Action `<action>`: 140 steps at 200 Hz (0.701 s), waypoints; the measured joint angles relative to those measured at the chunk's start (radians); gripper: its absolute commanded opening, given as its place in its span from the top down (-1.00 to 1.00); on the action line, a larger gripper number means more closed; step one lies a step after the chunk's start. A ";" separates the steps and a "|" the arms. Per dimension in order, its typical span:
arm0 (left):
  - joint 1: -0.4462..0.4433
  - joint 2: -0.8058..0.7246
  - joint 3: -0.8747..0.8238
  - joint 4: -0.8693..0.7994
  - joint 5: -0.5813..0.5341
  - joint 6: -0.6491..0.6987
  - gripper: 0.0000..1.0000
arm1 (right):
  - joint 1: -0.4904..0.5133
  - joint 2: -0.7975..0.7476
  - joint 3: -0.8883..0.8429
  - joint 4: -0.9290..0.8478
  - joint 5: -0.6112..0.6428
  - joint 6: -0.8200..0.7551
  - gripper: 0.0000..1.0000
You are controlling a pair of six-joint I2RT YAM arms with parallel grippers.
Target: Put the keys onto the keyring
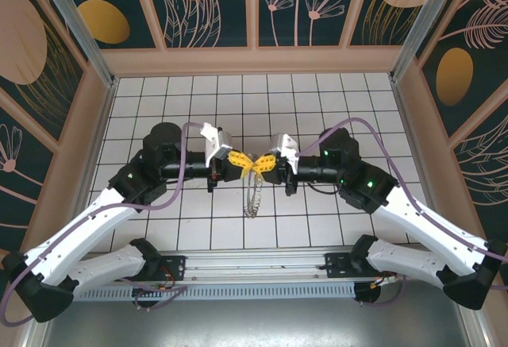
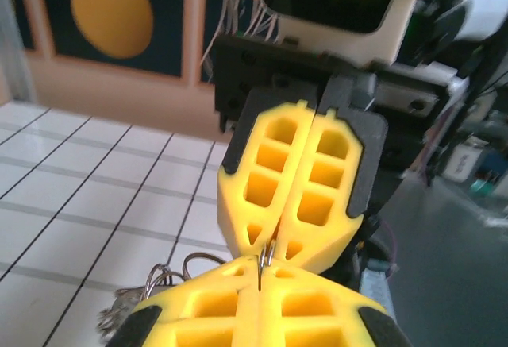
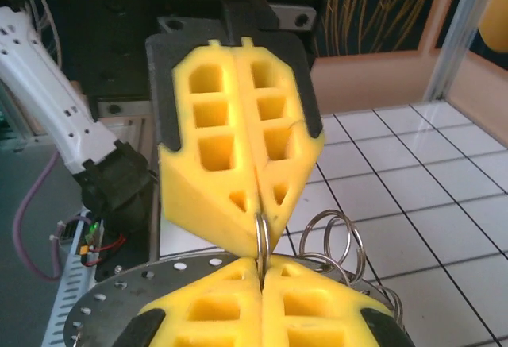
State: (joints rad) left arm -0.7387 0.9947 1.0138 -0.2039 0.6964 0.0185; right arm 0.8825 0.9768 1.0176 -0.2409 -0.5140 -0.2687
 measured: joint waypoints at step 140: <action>-0.010 0.108 0.037 -0.207 -0.103 0.174 1.00 | -0.004 0.237 0.261 -0.467 0.096 -0.180 1.00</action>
State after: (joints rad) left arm -0.7483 1.1030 1.0512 -0.4110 0.5938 0.1921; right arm 0.8787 1.2137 1.2785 -0.7074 -0.4183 -0.4484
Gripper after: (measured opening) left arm 0.047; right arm 0.058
